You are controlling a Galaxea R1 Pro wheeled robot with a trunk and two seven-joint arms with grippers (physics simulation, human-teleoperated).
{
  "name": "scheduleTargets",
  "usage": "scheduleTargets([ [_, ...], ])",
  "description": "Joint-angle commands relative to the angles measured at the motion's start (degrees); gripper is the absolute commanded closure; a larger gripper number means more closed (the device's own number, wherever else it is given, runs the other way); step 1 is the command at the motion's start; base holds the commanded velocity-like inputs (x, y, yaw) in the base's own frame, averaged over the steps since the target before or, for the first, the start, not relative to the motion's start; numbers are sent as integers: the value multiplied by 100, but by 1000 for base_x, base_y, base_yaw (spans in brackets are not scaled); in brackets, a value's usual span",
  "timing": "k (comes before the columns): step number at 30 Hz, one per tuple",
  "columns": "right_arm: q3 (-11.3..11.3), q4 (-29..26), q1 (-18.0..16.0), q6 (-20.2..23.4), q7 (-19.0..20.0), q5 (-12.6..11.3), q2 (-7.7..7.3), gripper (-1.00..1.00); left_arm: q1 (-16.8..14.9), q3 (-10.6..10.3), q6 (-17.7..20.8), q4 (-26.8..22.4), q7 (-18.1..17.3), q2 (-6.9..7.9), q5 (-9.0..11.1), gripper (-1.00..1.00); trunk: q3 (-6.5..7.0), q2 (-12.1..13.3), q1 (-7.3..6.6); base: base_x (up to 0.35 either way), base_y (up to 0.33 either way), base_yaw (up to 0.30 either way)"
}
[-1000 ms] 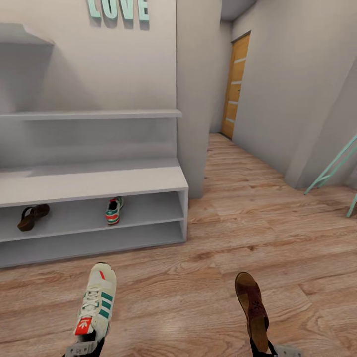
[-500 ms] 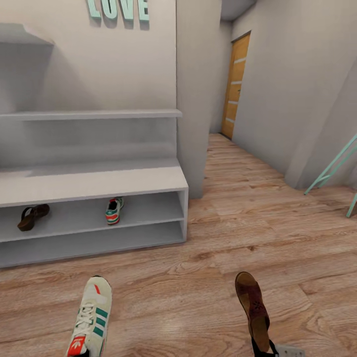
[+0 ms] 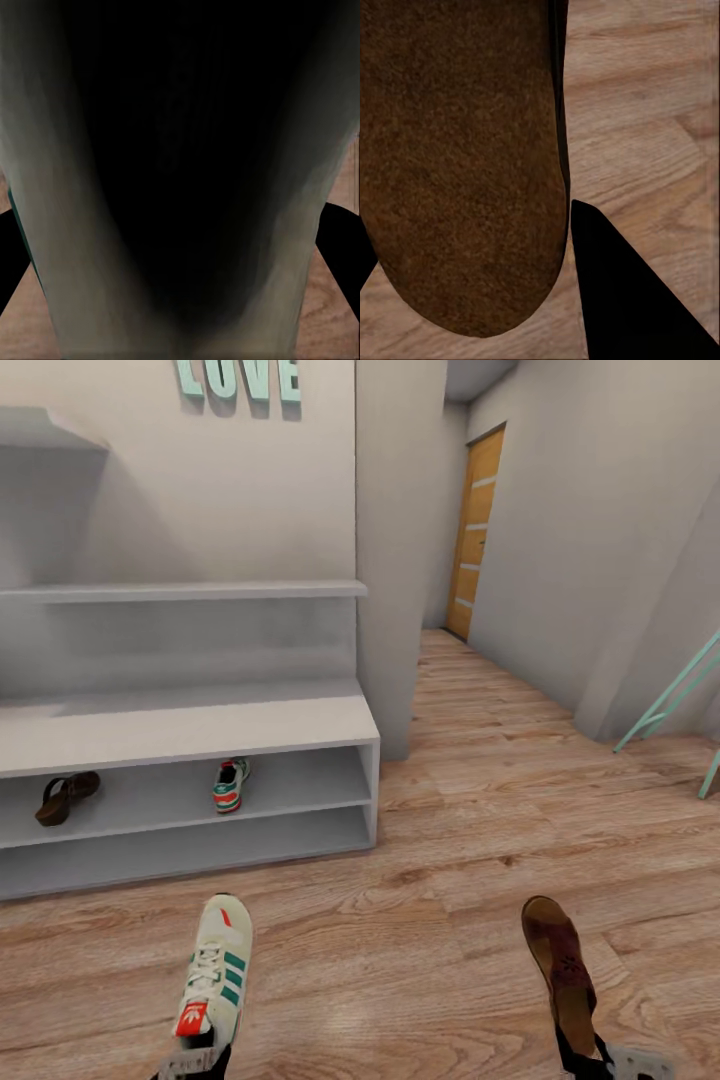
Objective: Pick up the two gym shoes and the two sandals from the corridor floor and place them onto the hallstand (shoe rack) in the corridor, making sure they are on the rack and not on the floor. Arrange them so the two gym shoes are next to each other and the two sandals are next to each other.
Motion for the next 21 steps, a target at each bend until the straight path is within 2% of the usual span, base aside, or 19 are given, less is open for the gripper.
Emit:
scheduleTargets([
  [1,-82,-29,-5,14,39,41,-30,100,-39,52,7,3,4,-37,-92,100,-5,-2,-1,0,0,0],
  [2,-126,-61,-5,46,40,14,-63,100,-71,50,37,2,35,-69,-128,100,-5,-2,-1,0,0,0],
  [3,-952,-239,-5,281,40,-28,-842,100,-1924,49,1494,1,1063,-381,-833,100,-5,-2,-1,0,0,0],
  [5,-1097,-310,-5,599,41,-209,-968,100,-2188,45,1926,1,1202,-439,-967,100,-5,-2,-1,0,0,0],
  [7,-1317,-431,-5,881,43,-372,-1040,100,-2445,1,2338,1,1264,-475,-1055,100,-5,-2,-1,0,0,0],
  [10,-1480,-614,-5,1072,47,-449,-1071,100,-2730,-90,2866,0,1298,-488,-1103,100,-5,-2,-1,0,0,0],
  [15,-1525,-743,-5,1155,49,-480,-1070,100,-3187,-167,3699,0,1322,-519,-1124,100,-5,-2,-1,0,0,0],
  [18,-1520,-754,-5,1163,51,-482,-1063,100,-3382,-181,3998,0,1352,-523,-1124,100,-5,-2,-1,0,0,0],
  [21,-1517,-766,-5,1167,55,-484,-1052,100,-3685,-183,4472,37,1523,-530,-1126,100,-5,-2,-1,0,0,0],
])
